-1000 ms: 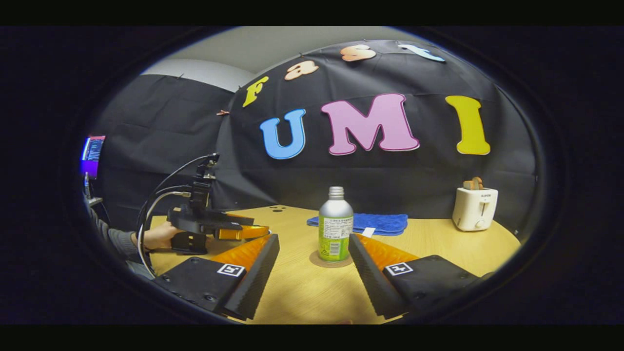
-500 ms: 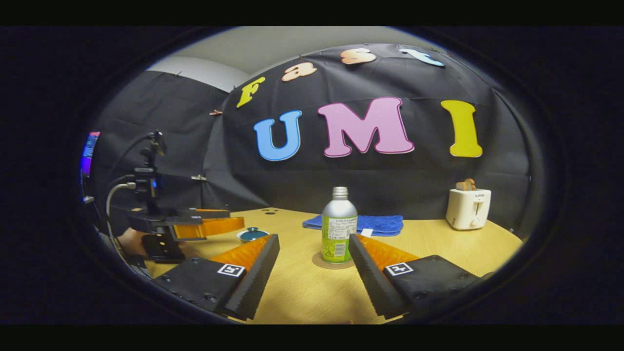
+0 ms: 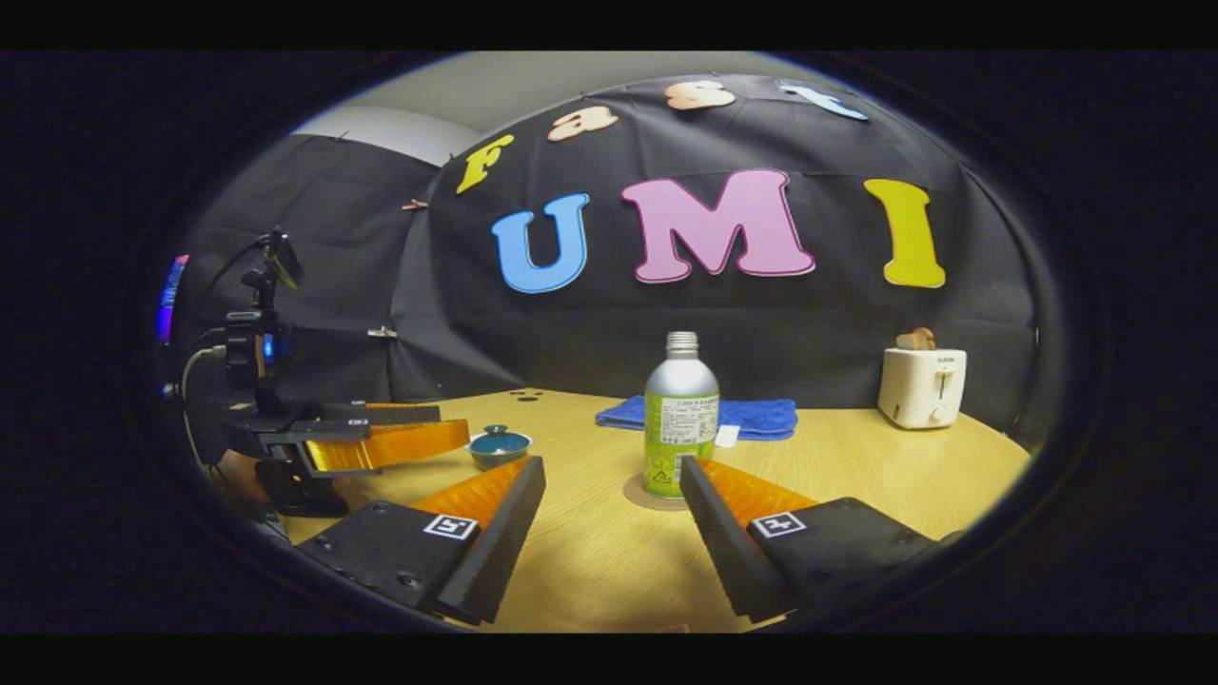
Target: Open the teacup lid with one hand, grasp the water bottle and pour water into the teacup with the other hand; after pouring, place the water bottle on the coaster and then close the teacup lid.
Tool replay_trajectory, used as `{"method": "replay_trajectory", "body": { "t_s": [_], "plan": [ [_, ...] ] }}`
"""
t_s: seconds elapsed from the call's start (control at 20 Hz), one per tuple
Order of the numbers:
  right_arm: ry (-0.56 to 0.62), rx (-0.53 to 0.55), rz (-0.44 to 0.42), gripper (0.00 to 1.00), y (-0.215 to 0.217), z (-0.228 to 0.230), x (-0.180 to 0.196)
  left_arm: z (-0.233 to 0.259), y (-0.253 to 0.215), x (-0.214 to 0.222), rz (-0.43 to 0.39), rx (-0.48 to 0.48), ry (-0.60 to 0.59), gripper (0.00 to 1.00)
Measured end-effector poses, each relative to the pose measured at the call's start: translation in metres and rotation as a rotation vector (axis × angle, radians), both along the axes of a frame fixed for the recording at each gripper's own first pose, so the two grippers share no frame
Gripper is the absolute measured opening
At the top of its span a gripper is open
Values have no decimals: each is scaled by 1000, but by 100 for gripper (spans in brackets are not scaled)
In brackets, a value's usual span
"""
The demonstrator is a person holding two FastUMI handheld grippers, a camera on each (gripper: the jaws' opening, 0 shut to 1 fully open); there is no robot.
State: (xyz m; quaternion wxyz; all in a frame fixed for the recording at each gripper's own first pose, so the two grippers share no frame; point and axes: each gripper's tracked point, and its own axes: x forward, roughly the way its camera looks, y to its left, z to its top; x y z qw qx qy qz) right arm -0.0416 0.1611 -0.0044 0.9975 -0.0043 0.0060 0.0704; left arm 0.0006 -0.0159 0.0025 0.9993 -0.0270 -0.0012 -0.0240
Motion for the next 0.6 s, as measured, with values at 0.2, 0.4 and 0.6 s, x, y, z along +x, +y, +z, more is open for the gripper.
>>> {"method": "replay_trajectory", "body": {
  "t_s": [0.2,0.4,0.6],
  "plan": [
    [-1,1,-5,89,-2,-1,1,-1,0,1,2,5,1,98],
    [-1,0,-14,89,-4,0,2,-2,1,1,18,27,3,98],
    [-1,0,-14,89,-4,-1,3,-2,1,2,35,50,3,98]
  ]
}}
